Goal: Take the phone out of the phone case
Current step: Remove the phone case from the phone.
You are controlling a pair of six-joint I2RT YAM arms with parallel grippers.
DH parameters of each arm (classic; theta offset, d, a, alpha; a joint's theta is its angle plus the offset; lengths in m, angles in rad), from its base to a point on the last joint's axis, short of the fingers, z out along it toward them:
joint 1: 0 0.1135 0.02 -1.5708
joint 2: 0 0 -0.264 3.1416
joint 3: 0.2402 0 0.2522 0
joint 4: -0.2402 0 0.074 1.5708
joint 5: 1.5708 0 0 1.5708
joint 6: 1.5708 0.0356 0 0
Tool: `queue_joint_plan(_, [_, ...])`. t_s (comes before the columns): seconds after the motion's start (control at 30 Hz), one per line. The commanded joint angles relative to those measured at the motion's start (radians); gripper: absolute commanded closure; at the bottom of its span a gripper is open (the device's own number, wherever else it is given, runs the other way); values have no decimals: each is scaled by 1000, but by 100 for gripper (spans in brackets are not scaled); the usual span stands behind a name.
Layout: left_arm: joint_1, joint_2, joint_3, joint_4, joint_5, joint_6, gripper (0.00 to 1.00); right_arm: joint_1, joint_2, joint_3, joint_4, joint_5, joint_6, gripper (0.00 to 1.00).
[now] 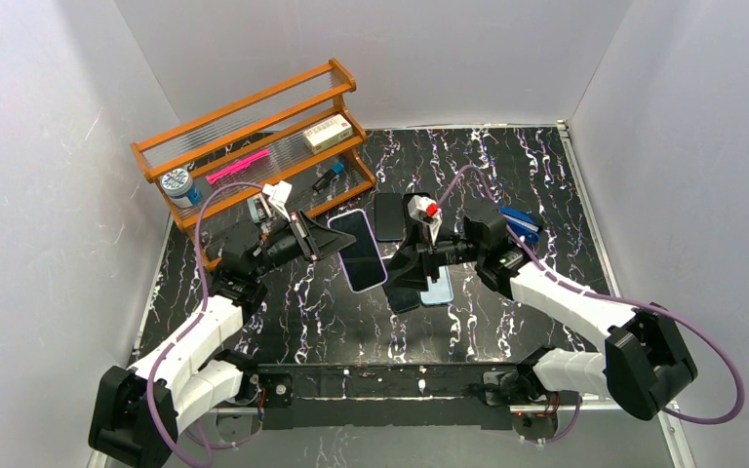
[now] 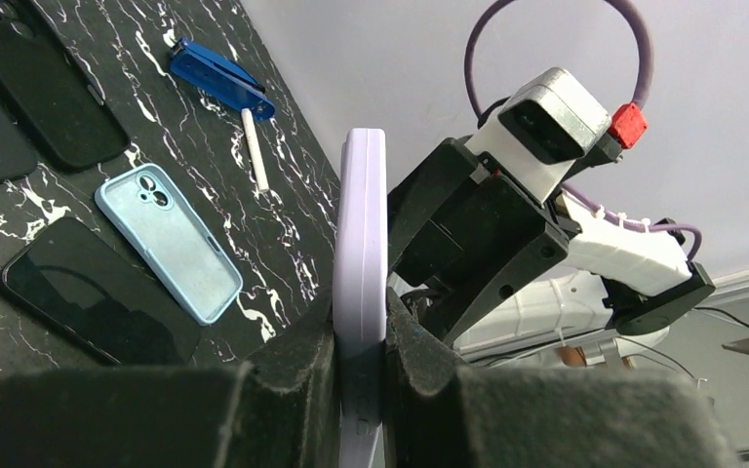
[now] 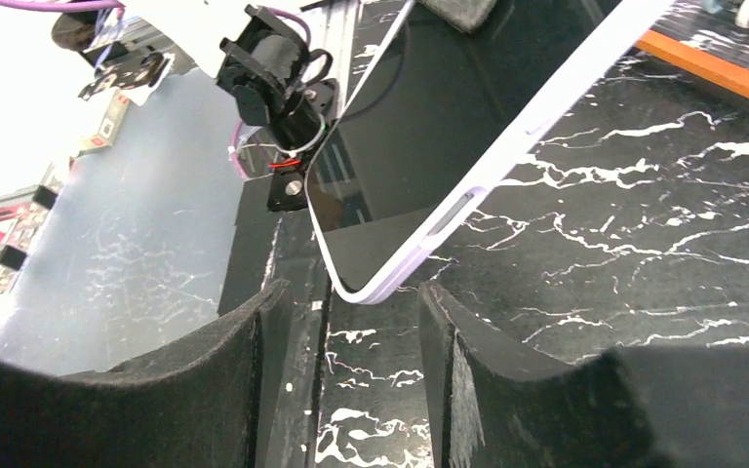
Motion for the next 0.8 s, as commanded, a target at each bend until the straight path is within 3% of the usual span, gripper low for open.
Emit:
queue_joint_plan(0.0, [6,-19,60,40,55,8,100,1,33,55,40,-104,12,44])
queue_joint_plan(0.23, [4,-40,79,41,78,-6,100,4,81,75,95,-178,42,58])
queue_joint_plan(0.57, [-5,-48,83,45,88,-25,100,7,103,99,97,-235,42,60])
queue_joint_plan(0.77, [-17,-46,90,45,100,-30,100,10,97,103,101,-253,45,71])
